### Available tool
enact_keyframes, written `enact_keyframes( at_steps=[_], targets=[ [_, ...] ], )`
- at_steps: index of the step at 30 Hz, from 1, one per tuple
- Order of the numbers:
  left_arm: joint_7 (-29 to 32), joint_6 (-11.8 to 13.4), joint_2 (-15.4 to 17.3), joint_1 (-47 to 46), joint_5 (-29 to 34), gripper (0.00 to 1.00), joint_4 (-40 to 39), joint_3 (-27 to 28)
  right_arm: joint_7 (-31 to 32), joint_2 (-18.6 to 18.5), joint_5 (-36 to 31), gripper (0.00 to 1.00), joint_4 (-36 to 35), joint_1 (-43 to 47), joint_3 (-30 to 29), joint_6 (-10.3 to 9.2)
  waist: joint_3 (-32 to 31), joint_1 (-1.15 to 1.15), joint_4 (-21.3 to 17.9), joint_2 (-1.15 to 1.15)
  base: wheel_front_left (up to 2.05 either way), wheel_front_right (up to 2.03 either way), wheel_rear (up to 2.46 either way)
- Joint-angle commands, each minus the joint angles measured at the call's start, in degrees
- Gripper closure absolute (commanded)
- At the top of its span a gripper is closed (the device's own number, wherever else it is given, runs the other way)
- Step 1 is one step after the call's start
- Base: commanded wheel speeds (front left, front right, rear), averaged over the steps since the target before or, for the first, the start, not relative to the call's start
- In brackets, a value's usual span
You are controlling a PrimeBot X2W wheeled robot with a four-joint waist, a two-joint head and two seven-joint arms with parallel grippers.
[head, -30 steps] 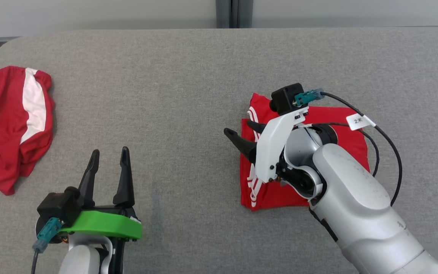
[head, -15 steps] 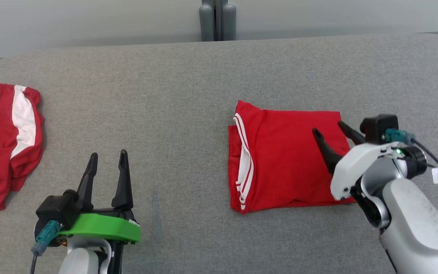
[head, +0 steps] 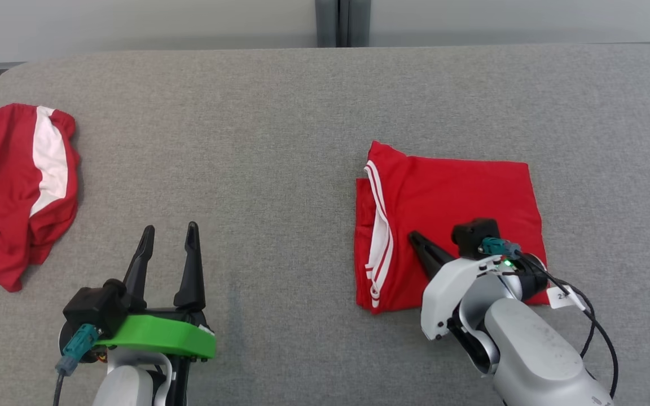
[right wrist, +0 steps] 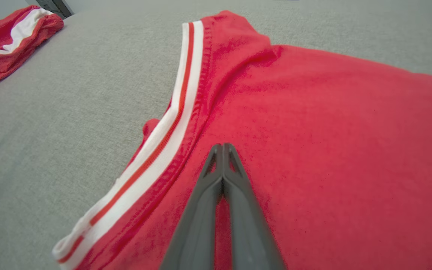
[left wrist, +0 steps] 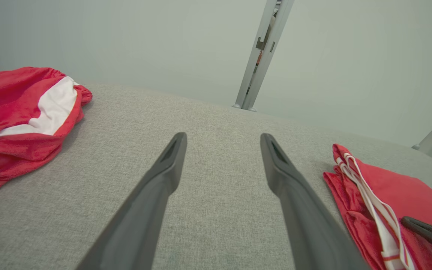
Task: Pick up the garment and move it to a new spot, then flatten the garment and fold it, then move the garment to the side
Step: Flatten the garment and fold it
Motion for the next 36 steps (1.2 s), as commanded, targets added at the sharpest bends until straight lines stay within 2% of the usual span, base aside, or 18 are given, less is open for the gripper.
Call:
enact_keyframes(
  at_steps=[1, 5, 6, 11, 14, 17, 18, 19, 20, 22, 26, 31, 36],
  targets=[
    [0.0, -0.2, 0.1, -0.7, 0.1, 0.0, 0.1, -0.2, -0.2, 0.4, -0.3, 1.0, 1.8, -1.2, 0.7, -0.02, 0.2, 0.0, 0.9, 0.0, 0.0, 0.0, 0.0],
    [0.0, -0.2, 0.1, -0.6, -0.1, 0.0, 0.3, -0.3, -0.8, 1.6, 1.1, 1.0, 6.4, -3.4, 5.4, -0.02, 0.1, 0.0, 1.8, 0.0, 0.0, 0.0, 0.0],
    [0.0, -0.2, 0.1, -0.7, -0.2, 0.0, 0.4, -0.4, -1.0, 1.6, 3.6, 1.0, 6.5, -3.8, 9.3, -0.02, 0.2, 0.0, 2.1, 0.0, 0.0, 0.0, 0.0],
    [0.0, -0.2, 0.1, -0.8, -0.6, 0.0, 0.6, -0.3, -0.4, 1.6, 12.0, 1.0, 3.8, -4.8, 19.4, -0.03, 0.2, 0.0, 2.0, 0.0, 0.0, 0.0, 0.0],
    [0.0, -0.2, 0.1, -0.4, -0.6, 0.0, 0.6, 0.1, -1.4, 1.6, 16.5, 1.0, 1.8, -5.8, 23.2, -0.03, -0.1, 0.0, 1.5, 0.0, 0.0, 0.0, 0.0],
    [0.0, -0.1, 0.1, 0.2, -0.5, 0.0, 0.5, 0.7, -4.1, 1.6, 19.4, 1.0, -0.3, -6.6, 24.3, -0.03, -0.9, 0.0, 0.7, 0.0, 0.0, 0.0, 0.0],
    [0.0, 0.0, 0.1, 0.6, -0.4, 0.0, 0.4, 1.1, -5.4, 1.6, 20.1, 0.83, -0.9, -6.8, 24.0, -0.03, -1.3, 0.0, 0.3, 0.0, 0.0, 0.0, 0.0],
    [0.0, 0.1, 0.1, 0.8, -0.3, 0.0, 0.4, 1.3, -6.3, 1.6, 20.1, 0.52, -1.2, -7.0, 23.6, -0.03, -1.6, 0.0, 0.1, 0.0, 0.0, 0.0, 0.0],
    [0.0, 0.2, 0.1, 1.3, -0.2, 0.0, 0.3, 1.8, -8.1, 1.6, 19.8, 0.0, -1.9, -7.3, 22.7, -0.03, -2.1, 0.0, -0.5, 0.0, 0.0, 0.0, 0.0],
    [0.0, 0.4, 0.1, 1.9, 0.0, 0.0, 0.2, 2.5, -9.9, 1.2, 19.6, 0.0, -3.2, -6.8, 20.4, -0.03, -3.1, 0.0, -1.4, 0.0, 0.0, 0.0, 0.0],
    [0.0, 0.5, 0.1, 3.4, 0.2, 0.0, -0.2, 3.8, -11.6, -2.1, 17.3, 0.0, -7.1, -4.0, 14.0, -0.04, -4.9, 0.0, -3.2, 0.0, 0.0, 0.0, 0.0],
    [0.0, 0.7, 0.1, 5.0, 0.7, 0.0, -0.6, 5.0, -12.2, -4.6, 12.4, 0.0, -11.4, 1.6, 1.5, -0.02, -7.0, 0.0, -4.8, 0.0, 0.0, 0.0, 0.0],
    [0.0, 1.1, 0.1, 6.3, 1.0, 0.0, -0.9, 5.8, -10.2, -6.5, 4.3, 0.0, -16.0, 7.9, -9.7, -0.02, -8.5, 0.0, -6.1, 0.0, 0.0, 0.0, 0.0]
  ],
)
